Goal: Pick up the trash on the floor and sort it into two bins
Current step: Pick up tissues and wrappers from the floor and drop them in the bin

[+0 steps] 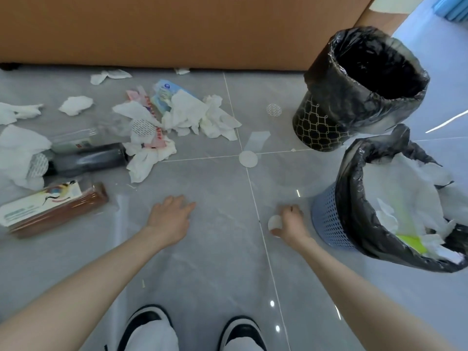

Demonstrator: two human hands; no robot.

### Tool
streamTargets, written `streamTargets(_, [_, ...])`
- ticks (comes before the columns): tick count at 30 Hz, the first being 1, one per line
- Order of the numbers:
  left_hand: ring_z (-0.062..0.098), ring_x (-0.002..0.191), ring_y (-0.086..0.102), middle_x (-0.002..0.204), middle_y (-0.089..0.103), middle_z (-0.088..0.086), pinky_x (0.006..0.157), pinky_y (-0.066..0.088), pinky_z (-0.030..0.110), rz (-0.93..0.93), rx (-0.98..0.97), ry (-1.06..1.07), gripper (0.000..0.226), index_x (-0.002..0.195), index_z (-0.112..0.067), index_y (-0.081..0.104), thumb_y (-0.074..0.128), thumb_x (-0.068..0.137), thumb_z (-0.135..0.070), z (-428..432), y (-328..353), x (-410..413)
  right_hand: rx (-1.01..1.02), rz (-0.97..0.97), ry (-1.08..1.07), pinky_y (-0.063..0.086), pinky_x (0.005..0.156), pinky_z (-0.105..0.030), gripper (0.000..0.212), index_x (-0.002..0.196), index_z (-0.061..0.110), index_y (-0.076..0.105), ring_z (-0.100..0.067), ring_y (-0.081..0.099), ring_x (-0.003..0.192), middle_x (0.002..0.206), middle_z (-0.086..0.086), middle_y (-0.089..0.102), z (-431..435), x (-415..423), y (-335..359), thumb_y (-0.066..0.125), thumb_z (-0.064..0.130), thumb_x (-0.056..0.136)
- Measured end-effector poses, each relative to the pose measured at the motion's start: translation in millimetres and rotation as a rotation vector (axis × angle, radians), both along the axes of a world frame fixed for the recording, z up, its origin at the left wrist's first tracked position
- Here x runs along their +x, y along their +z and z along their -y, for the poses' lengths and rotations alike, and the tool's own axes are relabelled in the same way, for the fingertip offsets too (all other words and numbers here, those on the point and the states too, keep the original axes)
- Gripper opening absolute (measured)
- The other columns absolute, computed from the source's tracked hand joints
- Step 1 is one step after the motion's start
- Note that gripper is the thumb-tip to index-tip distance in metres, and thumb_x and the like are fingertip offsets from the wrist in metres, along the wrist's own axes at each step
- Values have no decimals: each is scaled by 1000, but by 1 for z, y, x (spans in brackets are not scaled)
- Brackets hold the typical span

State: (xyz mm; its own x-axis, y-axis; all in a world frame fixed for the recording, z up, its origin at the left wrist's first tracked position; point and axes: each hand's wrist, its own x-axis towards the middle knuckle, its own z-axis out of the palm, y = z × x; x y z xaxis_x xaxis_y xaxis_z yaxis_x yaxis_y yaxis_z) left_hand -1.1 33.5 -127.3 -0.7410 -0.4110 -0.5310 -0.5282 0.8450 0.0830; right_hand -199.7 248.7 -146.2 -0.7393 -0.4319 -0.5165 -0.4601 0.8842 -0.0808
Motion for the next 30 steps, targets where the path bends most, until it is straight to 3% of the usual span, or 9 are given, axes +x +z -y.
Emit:
streamTargets(4, [22, 138, 25, 151, 26, 3, 106, 27, 34, -10, -52, -19, 52, 148, -31, 18, 33, 99, -33, -2, -11, 3, 49, 35, 10, 43, 87, -36, 74, 132, 3, 26, -34, 49, 117, 126, -17, 49, 6, -1, 1, 73, 26, 80])
streamTargets(6, [21, 130, 37, 141, 39, 3, 103, 30, 32, -46, -74, -26, 52, 148, -30, 20, 34, 98, -32, -3, -14, 1, 22, 57, 32, 45, 82, -37, 63, 133, 6, 25, -35, 55, 111, 121, -17, 55, 16, 1, 4, 64, 20, 86])
streamTargets(9, [24, 117, 48, 125, 52, 6, 97, 35, 32, -119, -81, -11, 54, 148, -28, 23, 37, 96, -34, -2, -13, -9, -238, 99, -84, 46, 82, -39, 38, 120, 10, 35, -36, 56, 101, 105, -13, 53, 41, -2, 8, 56, 15, 89])
streamTargets(11, [25, 114, 52, 121, 54, 7, 94, 37, 32, -150, -73, 15, 54, 147, -28, 24, 38, 96, -35, 0, -13, -15, -418, 154, -195, 45, 81, -35, 41, 123, 12, 37, -33, 54, 103, 105, -9, 49, 65, -11, 9, 59, 14, 88])
streamTargets(14, [25, 110, 55, 117, 57, 6, 89, 41, 30, -213, -70, 57, 55, 147, -29, 26, 40, 95, -36, 3, -15, -18, -540, 183, -304, 41, 84, -29, 51, 134, 12, 38, -28, 52, 112, 121, -13, 53, 101, -30, 11, 62, 15, 89])
streamTargets(19, [24, 112, 54, 121, 56, 6, 89, 40, 29, -205, -110, 22, 56, 147, -27, 23, 39, 94, -36, 5, -21, -21, -517, 237, -342, 41, 91, -30, 63, 146, 17, 31, -30, 47, 125, 140, -13, 46, 139, -56, -7, 59, 16, 90])
streamTargets(23, [25, 112, 53, 119, 55, 7, 89, 39, 32, -171, -158, -31, 57, 147, -24, 21, 38, 95, -39, 2, -27, -27, -391, 189, -240, 39, 97, -34, 60, 147, 16, 26, -33, 44, 127, 141, -15, 43, 146, -57, -21, 52, 16, 93])
streamTargets(26, [26, 112, 53, 120, 55, 8, 90, 38, 33, -162, -169, -43, 57, 148, -23, 21, 37, 96, -38, 2, -27, -27, -390, 148, -219, 43, 94, -37, 50, 139, 15, 36, -33, 49, 120, 132, -16, 51, 144, -51, -20, 51, 17, 91])
streamTargets(30, [26, 109, 56, 118, 58, 7, 87, 41, 31, -230, -145, 28, 52, 143, -23, 31, 42, 93, -35, 3, -28, -22, -410, 198, -126, 43, 84, -28, 39, 125, 12, 55, -28, 55, 112, 123, -11, 60, 131, -26, -16, 60, 18, 87])
